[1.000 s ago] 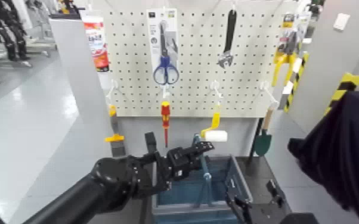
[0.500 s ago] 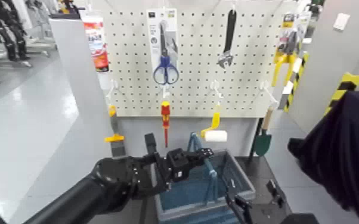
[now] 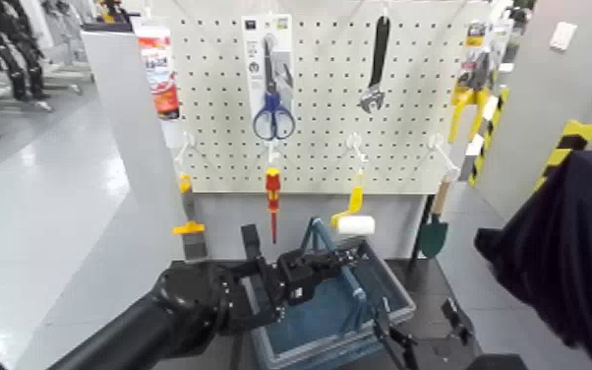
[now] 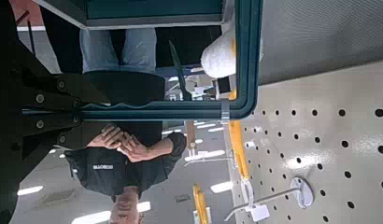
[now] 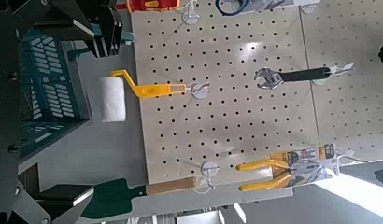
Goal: Grasp the handle of the crate.
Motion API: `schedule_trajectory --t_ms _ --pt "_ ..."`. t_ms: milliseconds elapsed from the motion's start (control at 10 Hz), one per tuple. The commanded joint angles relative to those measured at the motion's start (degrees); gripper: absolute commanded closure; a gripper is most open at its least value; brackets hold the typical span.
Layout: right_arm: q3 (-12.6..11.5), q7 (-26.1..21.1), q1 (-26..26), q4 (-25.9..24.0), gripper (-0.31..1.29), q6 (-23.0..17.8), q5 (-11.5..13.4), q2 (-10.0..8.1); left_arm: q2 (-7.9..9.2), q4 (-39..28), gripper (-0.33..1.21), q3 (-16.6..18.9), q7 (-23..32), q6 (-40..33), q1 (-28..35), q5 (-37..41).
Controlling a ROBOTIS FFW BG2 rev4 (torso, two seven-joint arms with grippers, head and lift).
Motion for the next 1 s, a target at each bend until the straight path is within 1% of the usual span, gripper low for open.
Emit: schedule_trajectory --t_ms 100,400,800,1000 --pt "-0.16 -0.04 0.15 0.00 0.14 0.09 0.09 0.08 0.27 -1.27 1.17 0.79 -0.08 0.40 1.44 0.00" --pt "-0.60 -0.57 0.51 -0.09 0.14 0.09 0.44 0.17 0.98 -5.05 1.17 2.29 -0.25 0.93 3.73 0.00" --pt "-0.96 -0.74 0.86 -0.35 0.14 0.44 0.88 0.35 3.00 -13.05 1.17 5.89 0.19 2.33 7.86 -1.32" --pt "-0.96 -0.83 0.95 -0.35 0.14 0.53 0.97 0.44 3.96 -16.74 1.17 8.00 1.77 3.74 10.41 -1.32"
